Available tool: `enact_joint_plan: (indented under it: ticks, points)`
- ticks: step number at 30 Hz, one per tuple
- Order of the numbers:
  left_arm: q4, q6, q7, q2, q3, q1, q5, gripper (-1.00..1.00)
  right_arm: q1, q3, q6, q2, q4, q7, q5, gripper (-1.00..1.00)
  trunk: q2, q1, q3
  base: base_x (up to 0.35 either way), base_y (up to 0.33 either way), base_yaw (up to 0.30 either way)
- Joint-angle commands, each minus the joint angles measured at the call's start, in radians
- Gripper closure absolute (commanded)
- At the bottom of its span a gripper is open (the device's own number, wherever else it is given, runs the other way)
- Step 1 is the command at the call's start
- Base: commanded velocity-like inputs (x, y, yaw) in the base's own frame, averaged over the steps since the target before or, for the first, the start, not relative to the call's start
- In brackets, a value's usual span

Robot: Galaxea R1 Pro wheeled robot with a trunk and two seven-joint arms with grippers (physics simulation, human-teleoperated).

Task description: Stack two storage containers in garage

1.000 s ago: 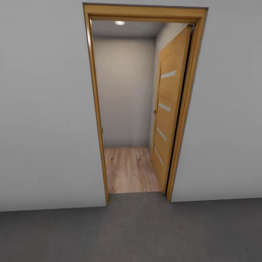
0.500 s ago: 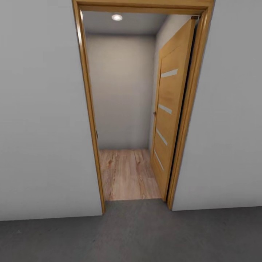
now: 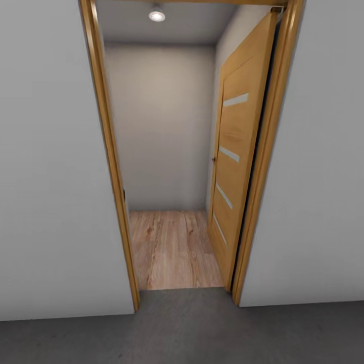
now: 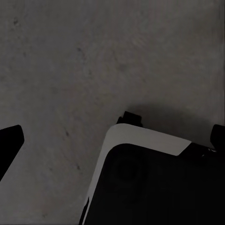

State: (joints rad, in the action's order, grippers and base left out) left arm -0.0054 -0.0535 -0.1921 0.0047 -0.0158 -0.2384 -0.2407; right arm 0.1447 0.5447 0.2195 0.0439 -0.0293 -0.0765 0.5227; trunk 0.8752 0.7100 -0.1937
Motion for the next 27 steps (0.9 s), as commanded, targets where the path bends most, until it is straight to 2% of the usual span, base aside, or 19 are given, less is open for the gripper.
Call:
enact_joint_plan:
  ticks: [1,10,27]
  points:
    - [0.001,-0.004,-0.001,0.0,-0.001,-0.001,-0.004,-1.0,0.001,0.009,0.005,0.0,-0.003,0.0,0.007,-1.0,0.001,0.001,-0.001,0.317,-0.11,0.116]
    - [0.001,-0.003,-0.001,0.0,-0.001,-0.001,-0.004,-1.0,0.001,0.013,0.006,0.001,-0.002,0.0,0.004,-1.0,0.001,0.001,-0.001,0.317,-0.11,0.222]
    - [0.001,-0.004,-0.001,0.0,-0.001,-0.001,-0.005,-1.0,0.001,0.017,0.002,0.004,-0.002,0.004,0.002,-1.0,0.001,0.001,-0.001,0.317,-0.134,0.015]
